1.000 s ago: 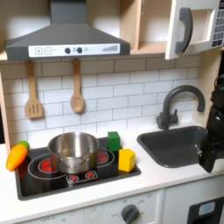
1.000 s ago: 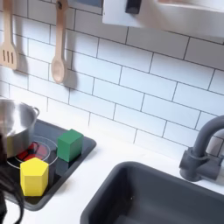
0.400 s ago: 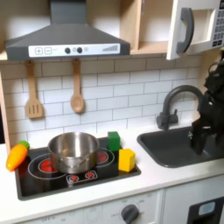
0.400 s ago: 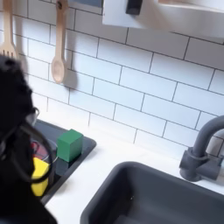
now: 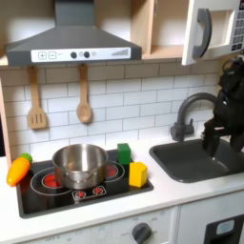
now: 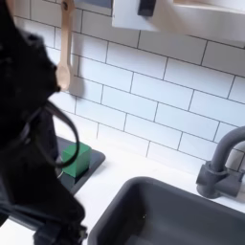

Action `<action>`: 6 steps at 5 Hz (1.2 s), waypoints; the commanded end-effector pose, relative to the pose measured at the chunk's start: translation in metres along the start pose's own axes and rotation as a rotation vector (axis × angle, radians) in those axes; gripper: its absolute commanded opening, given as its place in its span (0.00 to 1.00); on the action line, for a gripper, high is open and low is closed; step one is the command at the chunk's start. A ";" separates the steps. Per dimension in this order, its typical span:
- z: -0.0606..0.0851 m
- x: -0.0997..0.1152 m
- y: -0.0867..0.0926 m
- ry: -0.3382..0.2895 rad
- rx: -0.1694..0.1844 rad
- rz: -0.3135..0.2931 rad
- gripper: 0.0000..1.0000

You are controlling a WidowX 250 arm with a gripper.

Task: Close microwave

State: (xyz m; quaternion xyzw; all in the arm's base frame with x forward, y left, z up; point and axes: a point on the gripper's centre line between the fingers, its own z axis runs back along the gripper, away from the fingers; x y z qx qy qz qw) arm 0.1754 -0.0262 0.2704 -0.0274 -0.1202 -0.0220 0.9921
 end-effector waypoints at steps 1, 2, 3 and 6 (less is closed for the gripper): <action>0.007 0.025 -0.005 -0.048 -0.008 -0.014 1.00; 0.009 0.036 -0.007 -0.065 -0.016 -0.010 1.00; 0.013 0.046 -0.014 -0.086 -0.026 -0.033 1.00; 0.020 0.077 -0.026 -0.126 -0.047 -0.063 1.00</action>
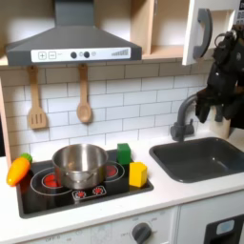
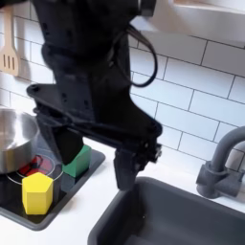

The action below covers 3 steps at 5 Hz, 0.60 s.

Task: Close microwave

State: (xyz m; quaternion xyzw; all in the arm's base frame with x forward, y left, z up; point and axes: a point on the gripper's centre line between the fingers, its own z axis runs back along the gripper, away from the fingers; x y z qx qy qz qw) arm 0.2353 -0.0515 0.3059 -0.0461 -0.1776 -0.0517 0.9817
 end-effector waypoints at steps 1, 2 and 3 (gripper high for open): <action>-0.002 0.022 -0.004 -0.014 -0.014 -0.013 1.00; -0.007 0.033 -0.004 -0.013 -0.017 -0.017 1.00; -0.006 0.040 -0.005 -0.018 -0.020 -0.023 1.00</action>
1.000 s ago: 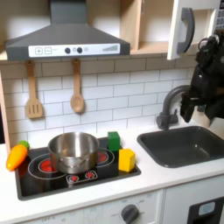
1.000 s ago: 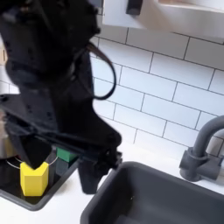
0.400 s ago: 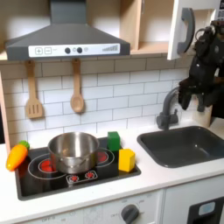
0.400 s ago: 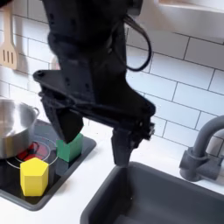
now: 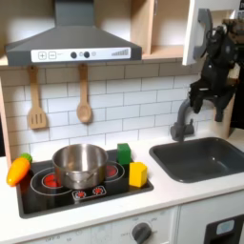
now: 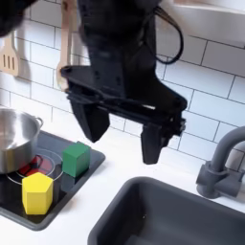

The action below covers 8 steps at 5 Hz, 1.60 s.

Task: Close microwave

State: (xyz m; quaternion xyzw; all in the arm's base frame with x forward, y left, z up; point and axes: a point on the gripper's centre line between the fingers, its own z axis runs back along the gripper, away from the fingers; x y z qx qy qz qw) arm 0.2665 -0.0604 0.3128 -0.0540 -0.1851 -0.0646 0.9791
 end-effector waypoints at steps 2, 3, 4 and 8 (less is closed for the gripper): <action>0.000 0.027 0.000 0.005 -0.007 0.001 1.00; 0.000 0.041 0.003 0.004 -0.004 0.016 1.00; 0.001 0.054 0.004 0.003 -0.003 0.025 1.00; 0.000 0.080 0.015 -0.001 0.005 0.066 1.00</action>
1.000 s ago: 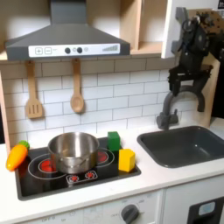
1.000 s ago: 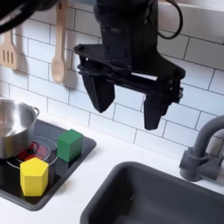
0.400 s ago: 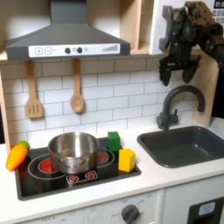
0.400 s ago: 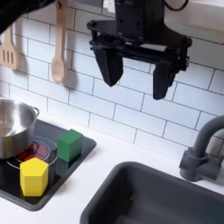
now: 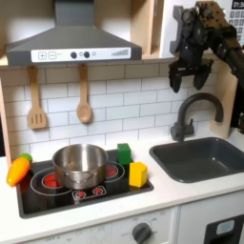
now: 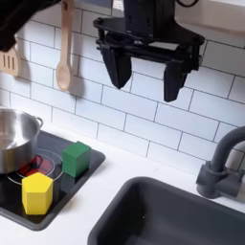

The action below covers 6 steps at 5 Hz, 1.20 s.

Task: Close microwave

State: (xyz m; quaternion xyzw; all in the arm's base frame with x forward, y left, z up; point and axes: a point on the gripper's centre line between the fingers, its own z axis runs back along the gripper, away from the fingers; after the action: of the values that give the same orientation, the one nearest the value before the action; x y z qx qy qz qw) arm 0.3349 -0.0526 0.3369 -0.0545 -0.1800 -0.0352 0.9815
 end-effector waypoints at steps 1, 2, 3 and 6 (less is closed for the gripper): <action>0.001 0.018 -0.002 -0.018 -0.007 0.015 1.00; 0.000 0.026 -0.001 -0.018 -0.008 0.019 1.00; -0.003 0.032 -0.001 -0.015 -0.010 0.017 1.00; -0.007 0.045 0.002 -0.013 -0.010 0.023 1.00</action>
State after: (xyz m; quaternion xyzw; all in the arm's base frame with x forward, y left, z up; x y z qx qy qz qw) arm 0.3802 -0.0554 0.3464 -0.0628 -0.1855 -0.0268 0.9803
